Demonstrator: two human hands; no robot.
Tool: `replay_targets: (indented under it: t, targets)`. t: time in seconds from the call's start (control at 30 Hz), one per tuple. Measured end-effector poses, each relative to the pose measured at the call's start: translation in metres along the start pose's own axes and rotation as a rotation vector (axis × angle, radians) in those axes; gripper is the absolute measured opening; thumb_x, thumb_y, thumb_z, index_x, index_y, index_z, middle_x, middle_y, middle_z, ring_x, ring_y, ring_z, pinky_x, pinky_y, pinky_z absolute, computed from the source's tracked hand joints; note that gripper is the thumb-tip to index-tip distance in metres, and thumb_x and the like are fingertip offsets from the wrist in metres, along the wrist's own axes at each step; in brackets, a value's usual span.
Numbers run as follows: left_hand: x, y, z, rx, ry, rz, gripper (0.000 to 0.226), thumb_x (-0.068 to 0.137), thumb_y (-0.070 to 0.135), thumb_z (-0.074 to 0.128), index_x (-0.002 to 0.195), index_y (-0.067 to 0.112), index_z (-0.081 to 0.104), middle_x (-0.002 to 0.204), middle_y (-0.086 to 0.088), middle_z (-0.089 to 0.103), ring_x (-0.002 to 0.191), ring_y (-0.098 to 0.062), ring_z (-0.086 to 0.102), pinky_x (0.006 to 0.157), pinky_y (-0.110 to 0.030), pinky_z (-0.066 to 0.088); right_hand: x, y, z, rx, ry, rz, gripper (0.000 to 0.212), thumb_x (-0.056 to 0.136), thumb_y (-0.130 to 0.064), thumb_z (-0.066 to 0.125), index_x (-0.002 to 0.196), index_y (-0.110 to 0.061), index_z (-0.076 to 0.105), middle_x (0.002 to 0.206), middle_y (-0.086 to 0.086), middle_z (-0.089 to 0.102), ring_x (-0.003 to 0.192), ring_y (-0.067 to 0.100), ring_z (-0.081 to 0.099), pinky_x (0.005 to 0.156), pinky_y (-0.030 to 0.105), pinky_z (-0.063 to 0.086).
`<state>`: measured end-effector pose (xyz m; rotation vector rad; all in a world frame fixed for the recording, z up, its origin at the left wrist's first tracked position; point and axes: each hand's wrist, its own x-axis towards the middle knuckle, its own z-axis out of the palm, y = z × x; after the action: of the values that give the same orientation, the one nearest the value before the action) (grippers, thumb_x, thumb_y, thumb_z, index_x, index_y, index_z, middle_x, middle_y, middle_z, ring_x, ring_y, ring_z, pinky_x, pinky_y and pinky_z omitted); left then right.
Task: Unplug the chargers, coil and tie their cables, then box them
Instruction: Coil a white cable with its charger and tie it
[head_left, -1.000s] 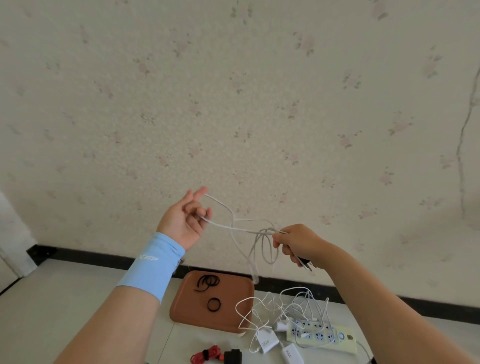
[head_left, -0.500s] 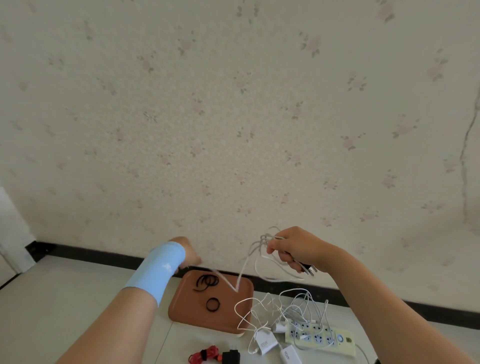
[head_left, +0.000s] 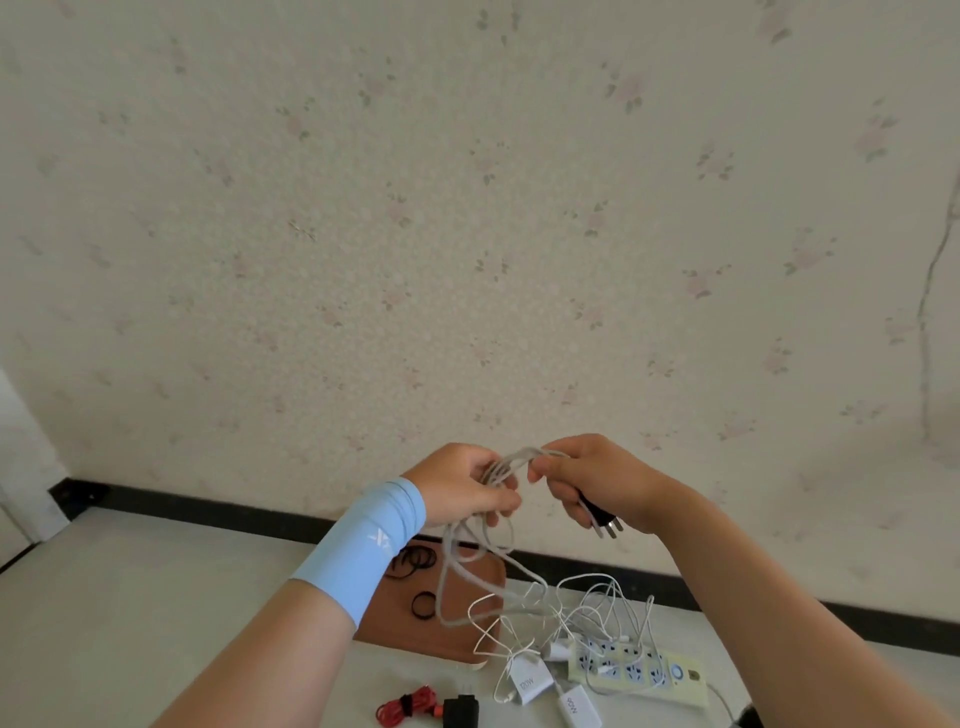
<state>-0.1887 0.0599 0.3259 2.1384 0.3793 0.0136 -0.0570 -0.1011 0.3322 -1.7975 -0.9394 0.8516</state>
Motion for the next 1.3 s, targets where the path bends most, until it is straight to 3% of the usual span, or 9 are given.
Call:
replay_targets:
  t: [0.1,0.23,0.3,0.47,0.57,0.73,0.93,1.07,1.3]
  targets:
    - [-0.001,-0.004,-0.009,0.132,-0.048,-0.158,0.017,0.089,0.031,0.067,0.083,0.015,0.07,0.068,0.008,0.071,0.056,-0.002,0.065,0.059,-0.014,0.046,0.0,0.001,-0.006,0.051,0.112,-0.027,0.025,0.105,-0.022,0.052,0.095,-0.005,0.067,0.058,0.002,0.045,0.045,0.017,0.042,0.045,0.026,0.035]
    - [0.002,-0.007,-0.01,-0.004,-0.126,-0.135,0.028,0.094,0.032,0.062,0.102,0.007,0.07,0.092,-0.002,0.077,0.087,-0.02,0.073,0.086,-0.03,0.057,0.004,0.002,0.003,0.145,0.247,-0.033,0.027,0.105,-0.023,0.052,0.092,-0.005,0.067,0.055,0.0,0.046,0.044,0.017,0.042,0.045,0.026,0.036]
    - [0.004,-0.007,-0.007,-0.145,-0.022,-0.059,0.027,0.097,0.029,0.058,0.1,0.004,0.069,0.092,-0.007,0.077,0.083,-0.018,0.074,0.086,-0.028,0.056,0.006,0.0,0.005,0.23,0.279,-0.032,0.029,0.104,-0.028,0.053,0.088,-0.007,0.064,0.056,0.001,0.046,0.044,0.018,0.042,0.048,0.029,0.036]
    - [0.005,-0.01,-0.001,-0.183,0.161,0.017,0.026,0.101,0.029,0.05,0.086,0.013,0.064,0.083,-0.001,0.074,0.068,-0.018,0.071,0.068,-0.03,0.054,0.001,-0.001,0.008,0.087,0.116,0.129,0.057,0.086,-0.061,0.067,0.099,-0.005,0.068,0.06,0.001,0.05,0.048,0.016,0.047,0.049,0.029,0.04]
    - [0.003,-0.011,0.006,-0.384,0.103,-0.023,0.029,0.101,0.033,0.047,0.087,0.012,0.063,0.083,-0.01,0.074,0.076,-0.023,0.069,0.073,-0.036,0.055,0.002,0.0,0.019,0.007,0.093,0.141,0.058,0.073,-0.059,0.082,0.094,-0.007,0.068,0.057,0.001,0.051,0.043,0.014,0.046,0.045,0.026,0.038]
    - [0.003,-0.008,0.004,-0.673,0.014,-0.066,0.032,0.104,0.032,0.042,0.081,0.016,0.055,0.071,-0.002,0.061,0.064,-0.015,0.059,0.057,-0.026,0.049,0.002,-0.001,0.014,0.245,-0.033,0.209,0.039,0.093,-0.045,0.067,0.097,-0.007,0.074,0.053,0.004,0.045,0.042,0.017,0.04,0.045,0.027,0.037]
    - [0.011,-0.012,0.014,-0.773,-0.063,-0.054,0.037,0.104,0.039,0.039,0.075,0.022,0.054,0.081,-0.001,0.052,0.072,-0.016,0.049,0.065,-0.029,0.04,0.0,-0.003,0.011,-0.074,-0.005,0.225,0.043,0.082,-0.04,0.08,0.065,-0.008,0.056,0.048,0.004,0.048,0.039,0.016,0.043,0.044,0.022,0.04]
    - [0.015,-0.01,0.021,-0.81,-0.046,-0.029,0.037,0.104,0.039,0.04,0.075,0.023,0.056,0.082,-0.001,0.047,0.074,-0.016,0.047,0.066,-0.029,0.035,0.005,0.001,0.014,-0.12,0.112,0.211,0.045,0.083,-0.033,0.079,0.096,0.009,0.071,0.044,0.002,0.048,0.034,0.013,0.043,0.04,0.019,0.039]
    - [0.021,-0.003,0.025,-0.437,0.249,0.12,0.031,0.093,0.041,0.054,0.066,0.026,0.062,0.087,0.0,0.064,0.087,-0.014,0.057,0.085,-0.027,0.045,0.017,0.002,0.012,-0.552,0.371,0.307,0.03,0.08,-0.034,0.071,0.068,-0.007,0.064,0.049,0.001,0.063,0.04,0.013,0.056,0.048,0.022,0.046]
